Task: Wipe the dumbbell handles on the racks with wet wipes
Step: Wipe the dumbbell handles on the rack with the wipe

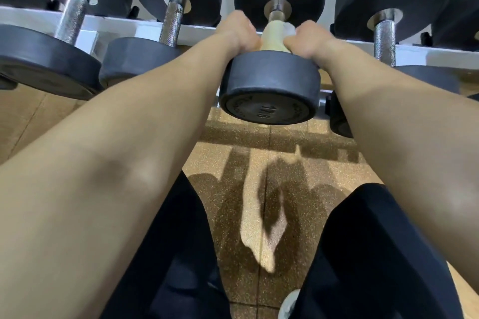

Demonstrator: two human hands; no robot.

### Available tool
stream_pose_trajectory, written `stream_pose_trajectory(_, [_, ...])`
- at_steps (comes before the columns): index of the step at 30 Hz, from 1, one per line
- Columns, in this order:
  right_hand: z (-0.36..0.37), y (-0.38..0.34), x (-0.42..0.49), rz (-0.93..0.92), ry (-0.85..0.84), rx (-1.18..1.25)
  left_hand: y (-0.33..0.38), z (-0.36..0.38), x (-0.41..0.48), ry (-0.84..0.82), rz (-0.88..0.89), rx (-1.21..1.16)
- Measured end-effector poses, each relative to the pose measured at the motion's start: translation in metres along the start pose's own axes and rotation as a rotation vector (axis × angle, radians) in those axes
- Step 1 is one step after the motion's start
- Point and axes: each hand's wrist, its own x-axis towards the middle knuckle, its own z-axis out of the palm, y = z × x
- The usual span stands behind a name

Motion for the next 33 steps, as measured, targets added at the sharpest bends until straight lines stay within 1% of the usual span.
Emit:
stream_pose_trajectory(3, [0.002,0.003,0.003,0.093,-0.154,-0.094,0.002,-0.004,0.001,0.002,0.017,-0.129])
stream_pose_trajectory(4, [0.001,0.003,0.004,0.090,-0.161,-0.103,0.000,-0.003,0.003,0.000,0.020,-0.134])
stream_pose_trajectory(6, [-0.002,-0.002,0.003,0.032,-0.076,-0.104,-0.005,0.001,0.004,-0.016,0.030,-0.053])
stream_pose_trajectory(8, [-0.004,-0.005,0.003,-0.045,0.032,-0.002,-0.011,0.006,0.004,-0.065,0.000,0.047])
stream_pose_trajectory(10, [-0.003,-0.005,0.003,-0.071,0.044,0.091,-0.014,0.008,0.004,-0.078,-0.033,0.071])
stream_pose_trajectory(12, [-0.002,0.000,0.006,-0.039,-0.024,0.008,-0.014,0.004,0.006,-0.041,0.005,0.007])
stream_pose_trajectory(14, [0.000,0.008,0.005,0.034,-0.170,-0.158,-0.014,0.000,0.004,-0.060,0.044,-0.171])
stream_pose_trajectory(15, [0.002,0.013,0.004,0.062,-0.249,-0.201,-0.015,-0.002,0.002,-0.078,0.081,-0.241])
stream_pose_trajectory(16, [0.003,0.016,0.003,0.072,-0.289,-0.199,-0.018,-0.002,0.001,-0.095,0.125,-0.263])
stream_pose_trajectory(17, [0.004,0.019,0.003,0.068,-0.276,-0.162,-0.020,-0.002,0.001,-0.117,0.157,-0.243])
stream_pose_trajectory(19, [0.005,0.019,0.000,0.025,-0.182,-0.046,-0.025,0.000,0.002,-0.185,0.170,-0.120])
stream_pose_trajectory(21, [0.006,0.015,-0.003,-0.024,-0.117,0.078,-0.026,0.001,0.002,-0.279,0.119,0.074])
stream_pose_trajectory(22, [0.005,0.013,-0.005,-0.029,-0.108,0.132,-0.025,0.001,0.000,-0.316,0.083,0.143])
stream_pose_trajectory(23, [0.003,0.012,-0.007,-0.020,-0.107,0.163,-0.024,-0.001,-0.003,-0.329,0.060,0.161])
stream_pose_trajectory(24, [0.001,0.011,-0.011,-0.006,-0.121,0.154,-0.023,-0.002,-0.004,-0.322,0.050,0.130])
stream_pose_trajectory(25, [-0.002,0.011,-0.014,0.013,-0.152,0.095,-0.022,-0.005,-0.005,-0.300,0.041,0.052])
stream_pose_trajectory(28, [-0.008,0.012,-0.019,0.093,-0.313,-0.178,-0.019,-0.013,-0.012,-0.231,0.043,-0.254])
stream_pose_trajectory(30, [-0.012,0.012,-0.016,0.109,-0.379,-0.253,-0.018,-0.015,-0.014,-0.265,0.084,-0.315])
stream_pose_trajectory(33, [-0.020,0.006,-0.008,0.045,-0.421,-0.289,-0.020,-0.016,-0.016,-0.357,0.081,-0.311])
